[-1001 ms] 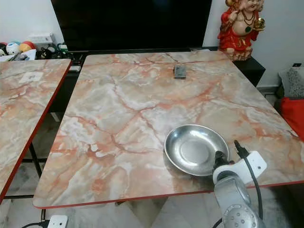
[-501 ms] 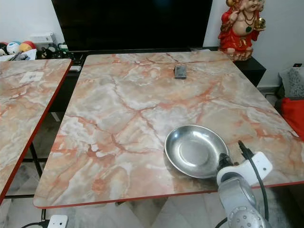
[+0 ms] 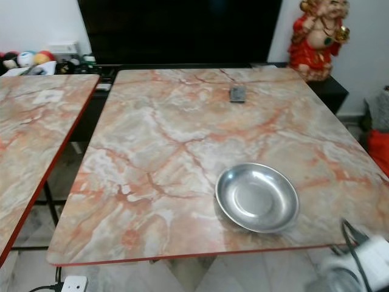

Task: Setting the table

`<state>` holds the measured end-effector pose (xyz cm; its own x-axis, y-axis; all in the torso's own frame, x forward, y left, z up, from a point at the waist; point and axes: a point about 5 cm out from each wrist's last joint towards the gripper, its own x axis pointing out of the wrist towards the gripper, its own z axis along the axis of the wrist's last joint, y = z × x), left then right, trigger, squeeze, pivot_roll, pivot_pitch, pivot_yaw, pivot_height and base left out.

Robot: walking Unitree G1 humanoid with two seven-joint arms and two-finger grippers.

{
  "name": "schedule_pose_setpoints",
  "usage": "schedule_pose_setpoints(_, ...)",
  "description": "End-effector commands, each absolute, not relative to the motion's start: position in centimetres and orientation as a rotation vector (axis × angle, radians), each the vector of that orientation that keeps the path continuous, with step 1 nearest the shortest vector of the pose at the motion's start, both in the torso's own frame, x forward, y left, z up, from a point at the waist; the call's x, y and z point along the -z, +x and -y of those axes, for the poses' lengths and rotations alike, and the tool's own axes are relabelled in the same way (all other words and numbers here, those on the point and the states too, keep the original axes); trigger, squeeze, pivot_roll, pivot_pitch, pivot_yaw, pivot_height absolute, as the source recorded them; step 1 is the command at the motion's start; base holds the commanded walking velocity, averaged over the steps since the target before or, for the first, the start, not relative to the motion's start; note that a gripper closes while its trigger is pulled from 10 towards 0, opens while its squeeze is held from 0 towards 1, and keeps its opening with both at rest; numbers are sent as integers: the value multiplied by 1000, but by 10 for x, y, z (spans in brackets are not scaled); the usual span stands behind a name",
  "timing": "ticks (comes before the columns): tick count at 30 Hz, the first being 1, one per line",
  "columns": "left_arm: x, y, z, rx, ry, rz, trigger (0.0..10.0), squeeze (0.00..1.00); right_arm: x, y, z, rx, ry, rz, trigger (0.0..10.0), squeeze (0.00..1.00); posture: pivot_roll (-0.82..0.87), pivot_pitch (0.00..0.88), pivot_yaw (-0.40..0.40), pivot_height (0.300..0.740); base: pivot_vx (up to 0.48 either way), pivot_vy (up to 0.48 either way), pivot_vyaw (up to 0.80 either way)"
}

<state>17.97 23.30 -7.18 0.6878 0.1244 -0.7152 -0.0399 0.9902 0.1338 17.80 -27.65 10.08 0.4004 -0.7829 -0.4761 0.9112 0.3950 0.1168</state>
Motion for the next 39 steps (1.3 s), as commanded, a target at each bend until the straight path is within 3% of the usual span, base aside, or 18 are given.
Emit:
schedule_pose_setpoints(1, 74, 176, -231, -87, 104, -822, 10000, 0, -102, 174, 282, 1145, 340, -372, 10000, 0, -42, 93, -34, 740, 0, 0, 0)
schedule_pose_setpoints(7, 74, 176, -230, -93, 99, -820, 10000, 0, -79, 161, 281, 1157, 301, -545, 10000, 0, -43, 92, -38, 740, 0, 0, 0)
schedule_pose_setpoints(12, 75, 176, -229, -96, 97, -820, 10000, 0, -47, 162, 266, 975, 276, -692, 10000, 0, -38, 91, -45, 740, 0, 0, 0)
schedule_pose_setpoints(21, 75, 176, -229, -110, 90, -819, 10000, 0, 4, 149, 271, 911, 133, -880, 10000, 0, -26, 84, -56, 740, 0, 0, 0)
schedule_pose_setpoints(27, 75, 175, -229, -119, 84, -819, 10000, 0, 45, 151, 256, 754, 103, -1005, 10000, 0, -19, 83, -60, 740, 0, 0, 0)
schedule_pose_setpoints(33, 76, 175, -228, -124, 79, -820, 10000, 0, 71, 167, 224, 402, 116, -983, 10000, 0, -18, 82, -53, 740, 0, 0, 0)
schedule_pose_setpoints(39, 76, 174, -230, -129, 74, -822, 10000, 0, 86, 161, 206, 128, -50, -1011, 10000, 0, -6, 74, -37, 740, 0, 0, 0)
